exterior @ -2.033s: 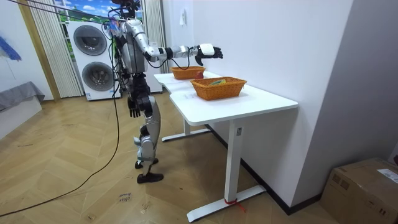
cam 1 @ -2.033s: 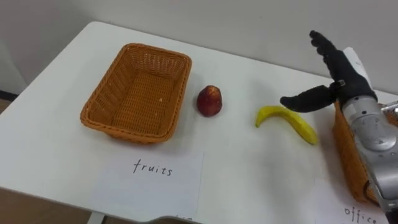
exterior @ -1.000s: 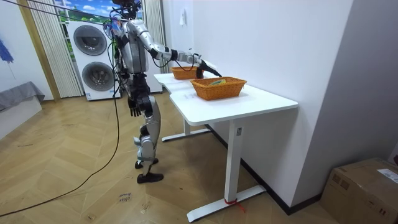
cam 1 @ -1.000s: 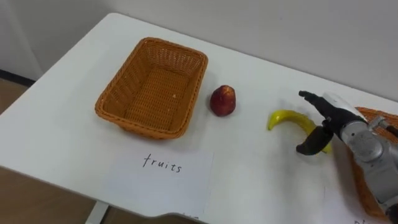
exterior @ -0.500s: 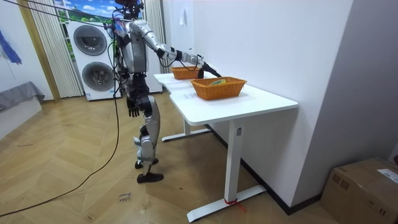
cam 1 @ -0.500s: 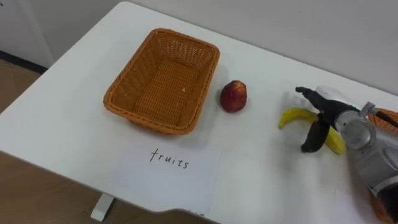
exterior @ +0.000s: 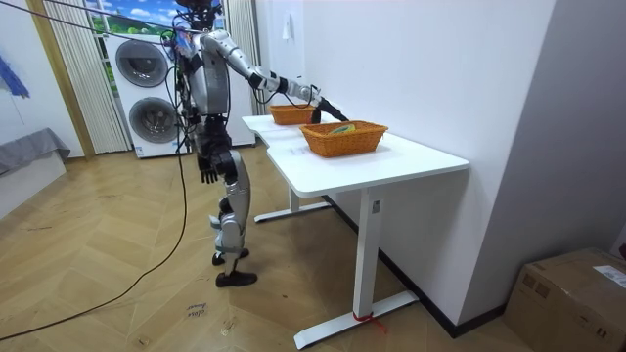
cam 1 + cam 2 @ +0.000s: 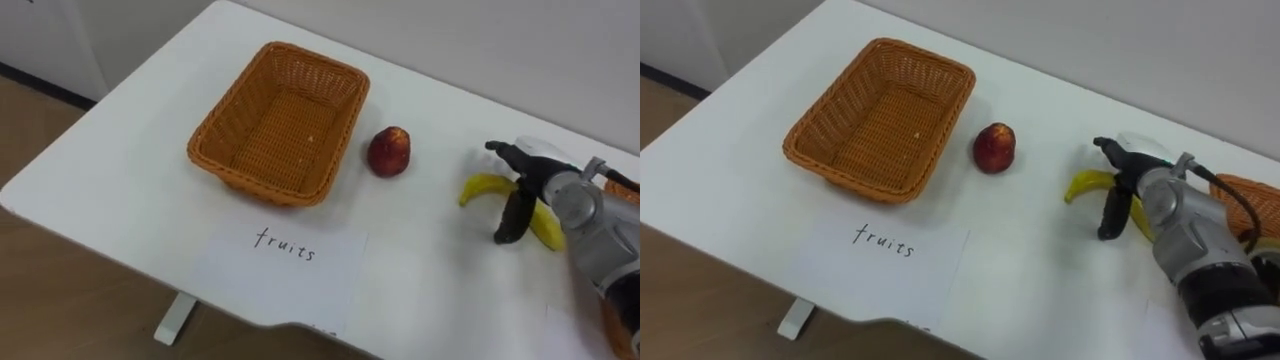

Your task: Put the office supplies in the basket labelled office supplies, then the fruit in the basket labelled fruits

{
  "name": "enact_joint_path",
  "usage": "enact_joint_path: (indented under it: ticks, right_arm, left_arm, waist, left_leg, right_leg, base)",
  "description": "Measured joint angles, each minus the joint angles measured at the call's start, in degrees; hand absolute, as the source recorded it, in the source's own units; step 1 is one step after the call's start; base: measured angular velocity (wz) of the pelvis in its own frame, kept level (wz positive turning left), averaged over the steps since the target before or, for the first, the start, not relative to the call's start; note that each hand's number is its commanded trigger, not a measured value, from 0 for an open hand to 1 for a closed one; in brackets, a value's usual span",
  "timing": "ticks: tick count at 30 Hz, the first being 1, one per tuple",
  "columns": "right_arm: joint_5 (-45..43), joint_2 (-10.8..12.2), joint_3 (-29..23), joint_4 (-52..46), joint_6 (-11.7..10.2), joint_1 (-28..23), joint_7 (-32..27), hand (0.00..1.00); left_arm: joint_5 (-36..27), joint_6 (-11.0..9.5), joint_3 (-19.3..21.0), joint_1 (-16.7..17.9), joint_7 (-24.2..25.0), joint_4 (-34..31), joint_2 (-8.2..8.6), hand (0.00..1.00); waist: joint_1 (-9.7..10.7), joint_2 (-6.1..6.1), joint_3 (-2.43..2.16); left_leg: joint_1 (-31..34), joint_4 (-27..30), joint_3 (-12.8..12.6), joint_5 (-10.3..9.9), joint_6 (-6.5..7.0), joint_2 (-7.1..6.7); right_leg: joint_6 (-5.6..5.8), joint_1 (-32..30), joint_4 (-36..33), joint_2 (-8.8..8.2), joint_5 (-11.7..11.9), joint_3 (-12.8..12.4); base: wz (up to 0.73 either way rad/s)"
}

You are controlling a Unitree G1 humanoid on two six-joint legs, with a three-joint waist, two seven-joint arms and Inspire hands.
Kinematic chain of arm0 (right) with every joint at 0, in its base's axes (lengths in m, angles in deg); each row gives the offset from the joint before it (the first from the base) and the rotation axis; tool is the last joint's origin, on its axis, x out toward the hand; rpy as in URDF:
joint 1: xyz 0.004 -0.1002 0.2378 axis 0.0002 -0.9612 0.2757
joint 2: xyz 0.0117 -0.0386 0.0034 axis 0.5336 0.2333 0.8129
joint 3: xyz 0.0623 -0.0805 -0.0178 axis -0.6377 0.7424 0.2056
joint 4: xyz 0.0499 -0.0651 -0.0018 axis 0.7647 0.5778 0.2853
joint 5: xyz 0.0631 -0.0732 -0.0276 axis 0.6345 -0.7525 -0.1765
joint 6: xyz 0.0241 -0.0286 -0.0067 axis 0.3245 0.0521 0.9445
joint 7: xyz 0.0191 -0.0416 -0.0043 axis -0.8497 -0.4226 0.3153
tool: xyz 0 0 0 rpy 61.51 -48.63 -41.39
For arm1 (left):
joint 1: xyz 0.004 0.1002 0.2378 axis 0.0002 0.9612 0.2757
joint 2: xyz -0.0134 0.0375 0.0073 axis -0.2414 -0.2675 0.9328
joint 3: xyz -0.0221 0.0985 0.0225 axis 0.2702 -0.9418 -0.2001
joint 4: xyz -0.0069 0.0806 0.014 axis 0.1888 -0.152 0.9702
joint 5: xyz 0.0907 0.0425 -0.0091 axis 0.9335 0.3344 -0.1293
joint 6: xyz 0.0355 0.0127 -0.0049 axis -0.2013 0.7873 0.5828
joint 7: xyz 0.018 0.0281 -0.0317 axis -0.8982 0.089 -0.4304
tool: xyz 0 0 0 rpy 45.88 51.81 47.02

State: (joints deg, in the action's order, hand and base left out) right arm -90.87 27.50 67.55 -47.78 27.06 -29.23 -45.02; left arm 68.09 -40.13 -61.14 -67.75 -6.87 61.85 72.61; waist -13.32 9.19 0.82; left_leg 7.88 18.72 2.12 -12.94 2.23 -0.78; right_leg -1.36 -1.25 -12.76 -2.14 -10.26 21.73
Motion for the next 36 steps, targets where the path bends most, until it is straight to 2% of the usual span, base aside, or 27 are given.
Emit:
enact_joint_path:
  ticks: [7, 13, 22, 28, 32, 35, 36]
  right_arm:
    - [-0.33, 0.01, 0.05, 2.17, 0.51, 0.08, 0.03, 0.00]
    - [-0.78, -0.04, 0.25, 2.13, 0.68, 0.13, 0.55, 0.00]
    - [-2.52, -0.71, 4.99, 3.83, 1.10, 1.40, 3.34, 0.00]
    - [-2.41, -2.33, 8.50, 4.50, 1.25, 1.87, 5.07, 0.00]
    - [-2.38, -2.77, 9.10, 4.73, 1.66, 1.82, 6.74, 0.00]
    - [-2.36, -2.81, 9.19, 5.08, 2.36, 1.77, 7.20, 0.00]
    - [-2.41, -2.81, 9.22, 5.12, 2.53, 1.77, 7.28, 0.15]
  left_arm:
    - [-0.24, -0.04, -0.04, -0.08, -0.69, -0.05, 0.01, 0.00]
    - [-0.39, -0.45, -1.13, -0.30, -0.93, -0.13, -0.08, 0.00]
    - [-0.39, -0.47, -3.29, -1.86, -0.92, -0.33, -0.15, 0.00]
    - [-0.34, -0.45, -3.97, -2.64, -0.59, -0.97, -0.55, 0.00]
    - [-0.34, -0.46, -3.97, -3.06, 0.77, -0.79, -1.16, 0.00]
    - [-0.34, -0.45, -3.98, -3.31, 1.62, -0.77, -1.32, 0.00]
    - [-0.34, -0.45, -3.98, -3.35, 1.76, -0.77, -1.32, 0.00]
  waist:
    - [-1.28, 1.13, -0.08]
    - [-1.69, 1.17, -0.02]
    - [-2.94, 1.33, 0.06]
    - [-3.80, 1.44, 0.14]
    - [-4.85, 2.09, 0.51]
    - [-5.69, 2.26, 0.59]
    - [-5.81, 2.26, 0.59]
  left_leg:
    - [0.70, 0.22, 0.50, 0.25, -0.10, 0.02]
    - [1.78, 0.99, 1.28, 0.22, -0.09, -0.07]
    - [1.46, 1.02, 1.43, 0.23, -0.09, -0.08]
    - [1.51, 1.02, 2.84, 0.26, -0.14, -0.38]
    - [1.43, 1.01, 2.98, 0.31, -0.21, -0.47]
    - [1.37, 1.04, 2.98, 0.31, -0.20, -0.55]
    - [1.36, 1.04, 2.97, 0.31, -0.20, -0.55]
  right_leg:
    - [-0.11, -0.35, 0.12, 0.06, 0.33, 0.98]
    - [-0.11, -0.79, 0.11, 0.05, 0.57, 1.87]
    - [-0.14, -0.27, 0.19, 0.05, 0.60, 2.09]
    - [-0.10, 0.07, 0.29, 0.08, 0.61, 2.95]
    - [-0.10, 0.36, 0.73, 0.15, 0.62, 3.00]
    - [-0.05, 0.57, 1.18, 0.19, 0.70, 3.00]
    - [-0.04, 0.58, 1.18, 0.19, 0.71, 2.97]
  base:
    - [0.03]
    - [0.06]
    - [0.01]
    - [0.10]
    - [0.00]
    - [0.00]
    - [0.00]
